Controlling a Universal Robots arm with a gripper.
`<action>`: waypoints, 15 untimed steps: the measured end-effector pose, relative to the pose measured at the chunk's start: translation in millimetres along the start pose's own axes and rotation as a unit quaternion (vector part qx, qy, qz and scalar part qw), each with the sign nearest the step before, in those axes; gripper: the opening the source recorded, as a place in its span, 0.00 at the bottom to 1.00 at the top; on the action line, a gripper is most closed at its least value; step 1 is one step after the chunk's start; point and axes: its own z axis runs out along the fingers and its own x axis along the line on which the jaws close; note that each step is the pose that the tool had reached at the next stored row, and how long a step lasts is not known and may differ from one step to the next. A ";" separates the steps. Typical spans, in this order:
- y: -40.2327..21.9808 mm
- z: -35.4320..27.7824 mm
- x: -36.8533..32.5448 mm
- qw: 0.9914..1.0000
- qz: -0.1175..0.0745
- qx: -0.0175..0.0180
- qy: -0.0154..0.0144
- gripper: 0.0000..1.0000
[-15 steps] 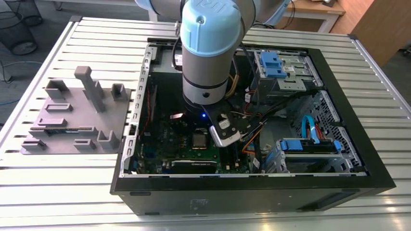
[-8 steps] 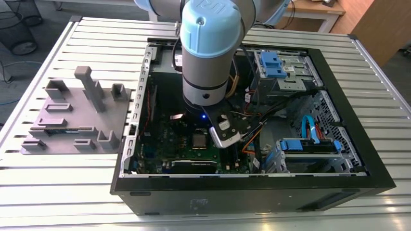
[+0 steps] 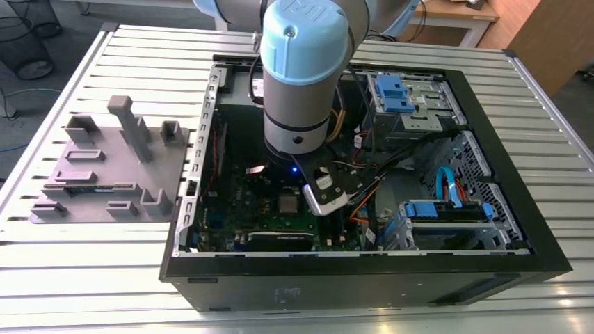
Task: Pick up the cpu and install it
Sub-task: 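Place the cpu into insertion slot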
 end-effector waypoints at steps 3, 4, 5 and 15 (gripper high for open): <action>-0.1 0.1 0.0 1.000 0.000 0.000 0.000 0.47; -0.1 0.2 0.0 1.000 0.000 0.000 0.000 0.47; -0.1 0.1 0.0 1.000 0.000 0.000 0.000 0.47; 0.0 0.6 -0.2 1.000 0.000 0.000 0.000 0.48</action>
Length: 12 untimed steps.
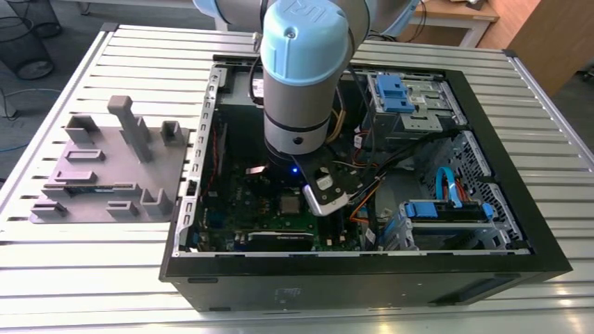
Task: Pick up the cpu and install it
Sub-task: 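Place the cpu into insertion slot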
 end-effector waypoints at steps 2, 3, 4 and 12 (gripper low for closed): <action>0.0 0.0 0.1 1.000 0.000 0.000 0.000 0.54; 0.0 -0.1 0.2 1.000 0.000 0.000 0.000 0.54; 0.0 -0.1 0.2 1.000 0.000 0.000 0.000 0.54; 0.0 0.0 0.2 1.000 0.000 0.000 0.000 0.54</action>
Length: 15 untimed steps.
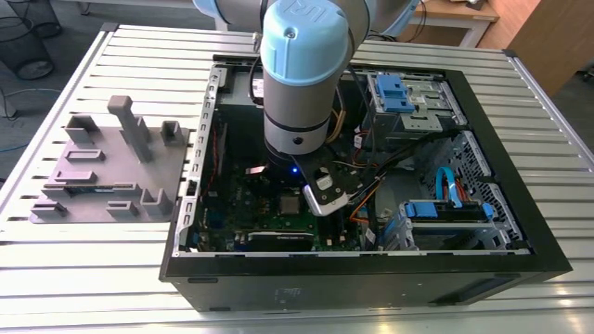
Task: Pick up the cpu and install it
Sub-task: 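Place the cpu into insertion slot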
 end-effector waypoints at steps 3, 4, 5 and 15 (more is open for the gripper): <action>0.0 0.0 0.0 1.000 0.000 0.000 0.000 0.54; 0.0 0.1 0.0 1.000 0.000 0.000 0.000 0.54; 0.0 0.1 0.0 1.000 0.000 0.000 0.000 0.54; 0.0 0.2 0.0 1.000 0.000 0.000 0.000 0.49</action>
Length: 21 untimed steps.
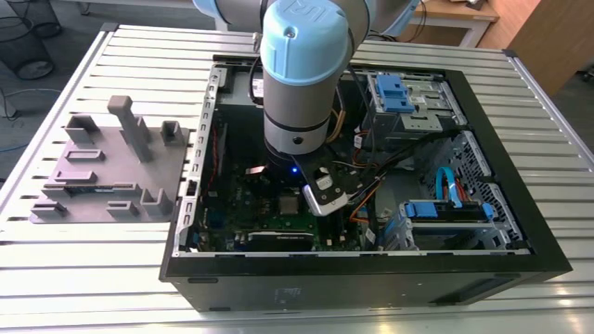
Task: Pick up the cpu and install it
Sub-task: 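Place the cpu into insertion slot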
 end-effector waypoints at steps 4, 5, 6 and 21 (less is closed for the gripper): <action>0.1 -1.0 -0.1 1.000 0.000 0.000 0.000 0.49; 0.1 -1.0 -0.1 1.000 0.000 0.000 0.000 0.49; 0.1 -1.1 -0.1 1.000 0.000 0.000 0.000 0.49; 0.0 -4.4 -0.2 1.000 0.000 0.000 0.000 0.49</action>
